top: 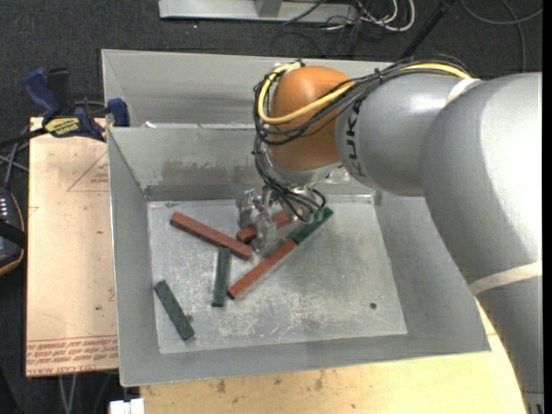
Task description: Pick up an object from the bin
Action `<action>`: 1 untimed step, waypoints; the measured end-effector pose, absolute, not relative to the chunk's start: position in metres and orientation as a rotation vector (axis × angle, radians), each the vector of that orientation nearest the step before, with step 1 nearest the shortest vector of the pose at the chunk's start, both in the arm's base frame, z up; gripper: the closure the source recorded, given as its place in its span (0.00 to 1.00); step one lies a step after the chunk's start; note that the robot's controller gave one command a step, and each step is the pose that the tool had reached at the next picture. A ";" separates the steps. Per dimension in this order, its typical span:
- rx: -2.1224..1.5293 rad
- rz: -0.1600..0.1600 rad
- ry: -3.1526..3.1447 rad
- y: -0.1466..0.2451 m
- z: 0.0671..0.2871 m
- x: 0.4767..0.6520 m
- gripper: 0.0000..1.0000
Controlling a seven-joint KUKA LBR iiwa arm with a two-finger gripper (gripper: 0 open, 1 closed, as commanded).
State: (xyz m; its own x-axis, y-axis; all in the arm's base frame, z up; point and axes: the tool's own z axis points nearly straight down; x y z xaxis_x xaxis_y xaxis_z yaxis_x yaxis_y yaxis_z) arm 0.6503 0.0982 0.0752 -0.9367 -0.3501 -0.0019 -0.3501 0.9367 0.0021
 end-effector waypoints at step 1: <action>-0.561 0.003 3.099 0.098 0.094 0.648 1.00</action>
Offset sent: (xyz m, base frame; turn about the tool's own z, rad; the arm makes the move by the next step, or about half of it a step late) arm 0.0000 0.0000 0.0251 0.0000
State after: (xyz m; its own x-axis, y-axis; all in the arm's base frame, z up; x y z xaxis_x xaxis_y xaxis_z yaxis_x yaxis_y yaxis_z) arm 0.6476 0.0978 0.0940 -0.9366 -0.3504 0.0072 -0.3504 0.9366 0.0034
